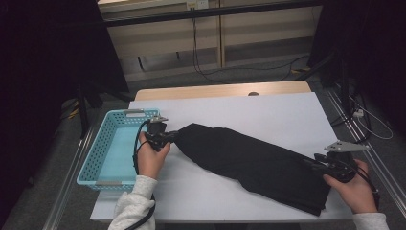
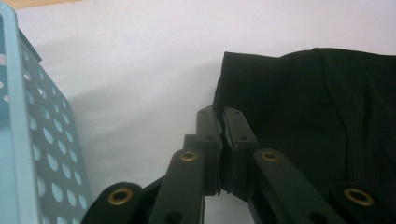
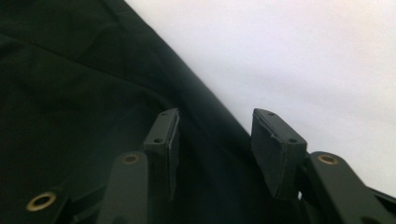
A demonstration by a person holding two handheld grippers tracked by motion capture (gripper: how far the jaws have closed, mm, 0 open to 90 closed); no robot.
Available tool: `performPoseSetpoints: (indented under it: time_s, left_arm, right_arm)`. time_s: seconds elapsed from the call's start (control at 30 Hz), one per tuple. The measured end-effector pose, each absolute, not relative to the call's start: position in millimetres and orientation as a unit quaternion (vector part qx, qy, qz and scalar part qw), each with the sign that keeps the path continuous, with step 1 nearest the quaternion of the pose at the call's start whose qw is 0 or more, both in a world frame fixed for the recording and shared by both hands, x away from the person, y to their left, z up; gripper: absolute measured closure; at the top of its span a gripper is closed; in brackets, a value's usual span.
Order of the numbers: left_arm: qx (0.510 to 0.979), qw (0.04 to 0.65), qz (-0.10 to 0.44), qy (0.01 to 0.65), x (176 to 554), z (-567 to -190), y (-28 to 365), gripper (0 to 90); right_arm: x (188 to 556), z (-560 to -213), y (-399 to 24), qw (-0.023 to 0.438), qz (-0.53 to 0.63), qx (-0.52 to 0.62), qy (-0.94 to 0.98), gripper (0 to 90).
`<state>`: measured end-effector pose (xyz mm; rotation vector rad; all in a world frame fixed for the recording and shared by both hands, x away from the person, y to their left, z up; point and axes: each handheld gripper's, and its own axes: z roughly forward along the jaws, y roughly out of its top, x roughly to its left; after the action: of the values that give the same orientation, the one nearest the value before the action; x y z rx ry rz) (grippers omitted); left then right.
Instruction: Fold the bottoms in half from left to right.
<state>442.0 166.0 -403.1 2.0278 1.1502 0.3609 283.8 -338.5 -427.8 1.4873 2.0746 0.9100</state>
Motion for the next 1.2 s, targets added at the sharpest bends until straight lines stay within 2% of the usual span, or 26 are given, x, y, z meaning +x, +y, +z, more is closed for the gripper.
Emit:
performPoseSetpoints:
  time_s: [0.03, 0.13, 0.4, 0.43, 0.53, 0.8, 0.9, 0.97, 1.0, 1.2]
  left_arm:
    - [0.793, 0.383, 0.141, 0.452, 442, -403, 166, 82.2]
    - [0.793, 0.382, 0.155, 0.449, 442, -403, 164, 63.6]
    - [0.807, 0.403, 0.122, 0.413, 440, -407, 148, 44.1]
    - [0.808, 0.410, 0.109, 0.410, 440, -409, 145, 42.3]
    - [0.810, 0.414, 0.103, 0.403, 441, -412, 140, 36.0]
    - [0.820, 0.409, 0.081, 0.392, 441, -420, 131, 33.1]
    - [0.817, 0.411, 0.086, 0.396, 440, -421, 130, 32.9]
    - [0.820, 0.408, 0.083, 0.393, 440, -422, 130, 32.4]
    - [0.819, 0.409, 0.088, 0.394, 440, -422, 130, 32.4]
    - [0.820, 0.408, 0.086, 0.392, 440, -426, 129, 32.0]
  right_arm:
    - [283, -428, -337, 0.212, 0.329, 0.535, 0.748, 49.3]
    - [280, -427, -330, 0.206, 0.333, 0.531, 0.751, 47.1]
    - [266, -428, -319, 0.195, 0.332, 0.520, 0.762, 46.9]
    - [260, -431, -317, 0.188, 0.328, 0.514, 0.770, 51.9]
    - [253, -432, -315, 0.183, 0.326, 0.510, 0.775, 57.4]
    - [246, -442, -304, 0.163, 0.305, 0.493, 0.798, 62.5]
    - [245, -442, -305, 0.164, 0.302, 0.498, 0.796, 72.5]
    - [245, -441, -305, 0.170, 0.294, 0.499, 0.797, 85.4]
    - [244, -441, -305, 0.171, 0.291, 0.494, 0.801, 88.6]
    - [243, -439, -306, 0.161, 0.292, 0.491, 0.804, 90.0]
